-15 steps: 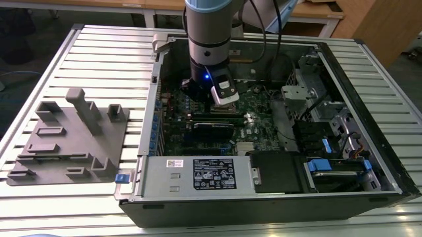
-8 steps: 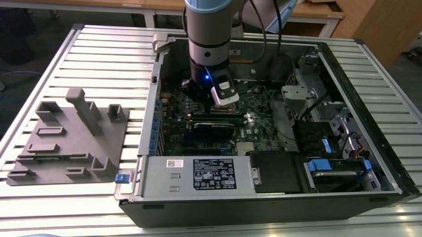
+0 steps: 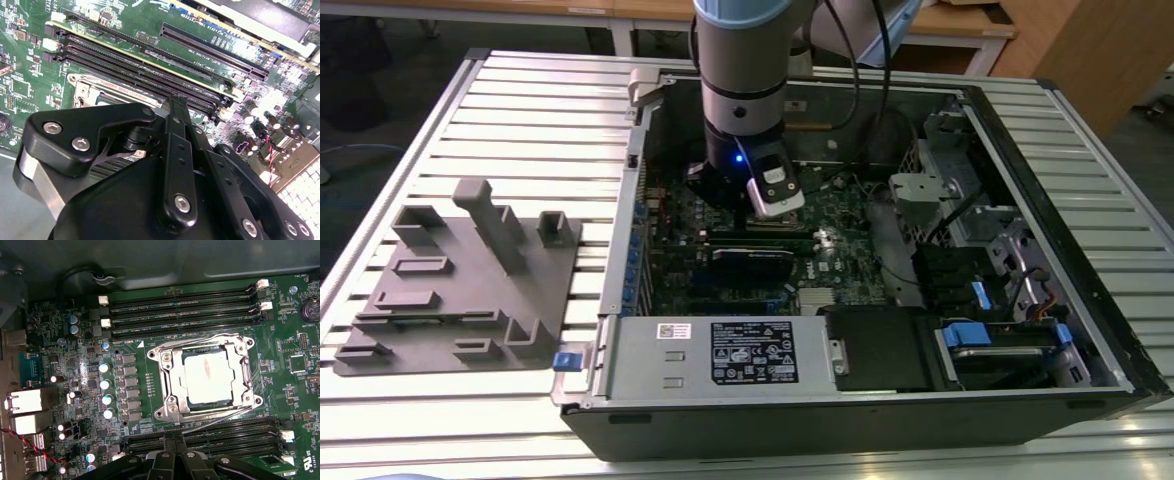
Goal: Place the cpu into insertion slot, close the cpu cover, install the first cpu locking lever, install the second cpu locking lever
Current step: 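Install the second cpu locking lever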
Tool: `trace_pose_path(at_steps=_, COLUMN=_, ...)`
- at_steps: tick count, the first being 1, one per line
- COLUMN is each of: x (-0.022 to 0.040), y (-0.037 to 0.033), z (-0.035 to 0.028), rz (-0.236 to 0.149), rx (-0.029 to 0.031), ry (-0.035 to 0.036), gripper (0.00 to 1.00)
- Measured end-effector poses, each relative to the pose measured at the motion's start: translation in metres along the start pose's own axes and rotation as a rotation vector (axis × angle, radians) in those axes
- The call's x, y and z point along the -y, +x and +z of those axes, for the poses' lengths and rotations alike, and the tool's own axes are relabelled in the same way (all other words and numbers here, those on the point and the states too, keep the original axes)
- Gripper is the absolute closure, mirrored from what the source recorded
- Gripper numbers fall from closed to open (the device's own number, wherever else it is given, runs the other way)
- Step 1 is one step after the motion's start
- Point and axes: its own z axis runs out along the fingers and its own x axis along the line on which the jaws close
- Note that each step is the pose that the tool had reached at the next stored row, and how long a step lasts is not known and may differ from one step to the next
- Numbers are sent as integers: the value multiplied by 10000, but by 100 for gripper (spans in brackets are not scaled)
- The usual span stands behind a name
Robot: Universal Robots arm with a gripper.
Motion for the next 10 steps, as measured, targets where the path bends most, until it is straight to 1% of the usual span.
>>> trace_pose_path(at_steps=4, x=1, y=0, z=2, rz=0, rx=0, ry=0, gripper=89)
trace_pose_path(at_steps=10, x=5, y=7, z=57, rz=-1, rx=0, ry=1, gripper=89)
